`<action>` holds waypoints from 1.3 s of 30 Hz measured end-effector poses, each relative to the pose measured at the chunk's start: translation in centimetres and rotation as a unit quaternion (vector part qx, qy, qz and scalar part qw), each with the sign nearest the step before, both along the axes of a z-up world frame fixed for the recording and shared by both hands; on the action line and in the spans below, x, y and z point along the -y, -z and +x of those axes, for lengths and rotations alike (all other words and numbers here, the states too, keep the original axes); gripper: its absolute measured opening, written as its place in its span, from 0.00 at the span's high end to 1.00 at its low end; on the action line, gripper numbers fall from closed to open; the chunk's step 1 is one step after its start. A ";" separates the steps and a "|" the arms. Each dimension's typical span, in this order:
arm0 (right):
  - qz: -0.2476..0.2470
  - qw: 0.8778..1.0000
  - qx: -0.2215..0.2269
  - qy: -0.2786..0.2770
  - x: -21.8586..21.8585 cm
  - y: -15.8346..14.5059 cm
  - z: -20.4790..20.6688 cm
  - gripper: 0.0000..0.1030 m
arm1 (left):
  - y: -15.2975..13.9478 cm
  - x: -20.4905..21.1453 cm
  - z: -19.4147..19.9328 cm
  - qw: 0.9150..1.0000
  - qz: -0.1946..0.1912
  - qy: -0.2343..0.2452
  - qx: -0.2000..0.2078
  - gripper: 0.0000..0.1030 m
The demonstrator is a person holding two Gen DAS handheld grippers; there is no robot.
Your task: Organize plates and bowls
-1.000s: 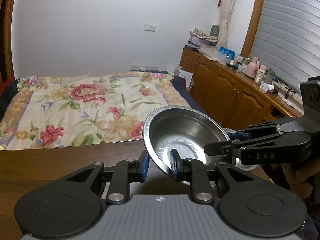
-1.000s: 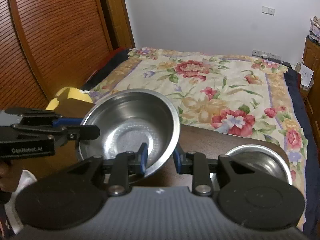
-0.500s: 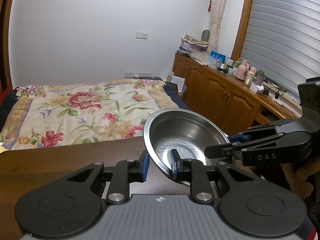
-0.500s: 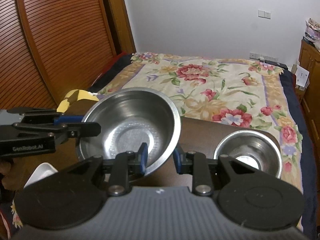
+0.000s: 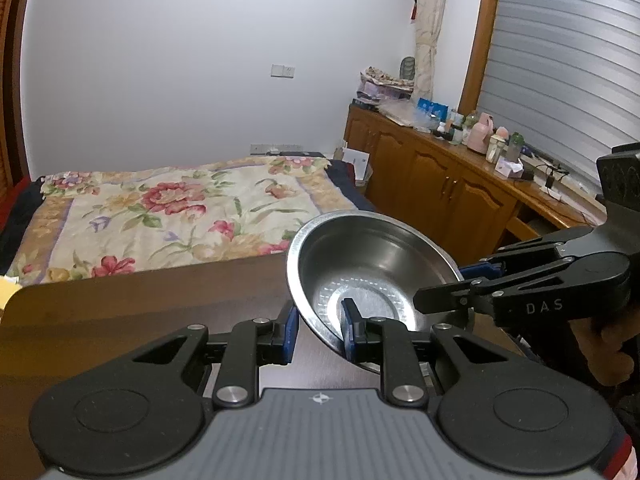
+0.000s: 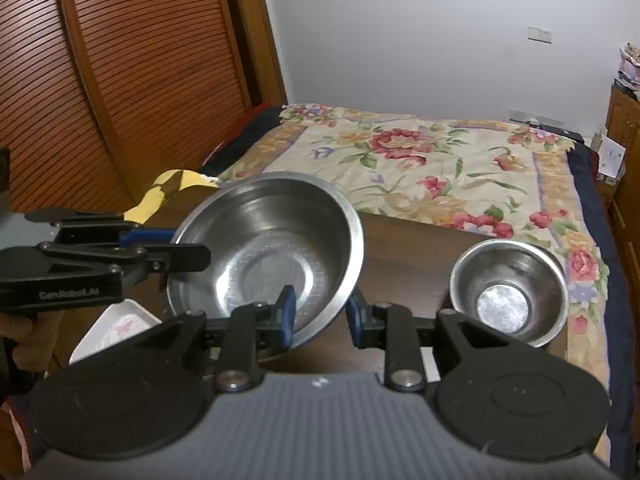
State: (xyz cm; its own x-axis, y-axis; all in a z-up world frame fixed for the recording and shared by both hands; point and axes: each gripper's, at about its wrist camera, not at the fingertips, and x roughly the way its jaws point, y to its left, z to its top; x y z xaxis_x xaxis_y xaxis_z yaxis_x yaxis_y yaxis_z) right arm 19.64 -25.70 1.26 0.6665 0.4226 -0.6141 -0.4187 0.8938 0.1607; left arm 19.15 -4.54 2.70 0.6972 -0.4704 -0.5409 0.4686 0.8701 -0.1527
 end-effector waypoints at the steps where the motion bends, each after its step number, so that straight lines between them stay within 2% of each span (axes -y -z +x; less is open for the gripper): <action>1: 0.001 1.000 -0.001 -0.002 -0.1 0.2 -0.2 0.72 | 0.1 -0.2 -0.2 1.000 0.000 0.000 -0.001 0.77; 14: 0.005 1.000 -0.015 -0.011 0.1 1.8 -3.1 0.72 | 2.2 -0.3 -2.8 1.000 -0.005 0.017 -0.010 0.77; 31: 0.015 1.000 -0.022 -0.004 1.2 4.2 -7.2 0.72 | 4.3 0.3 -7.2 0.999 0.003 0.054 -0.002 0.76; 39: 0.011 1.000 -0.029 0.005 1.3 6.0 -8.6 0.72 | 6.1 1.1 -8.3 0.998 0.025 0.064 -0.007 0.76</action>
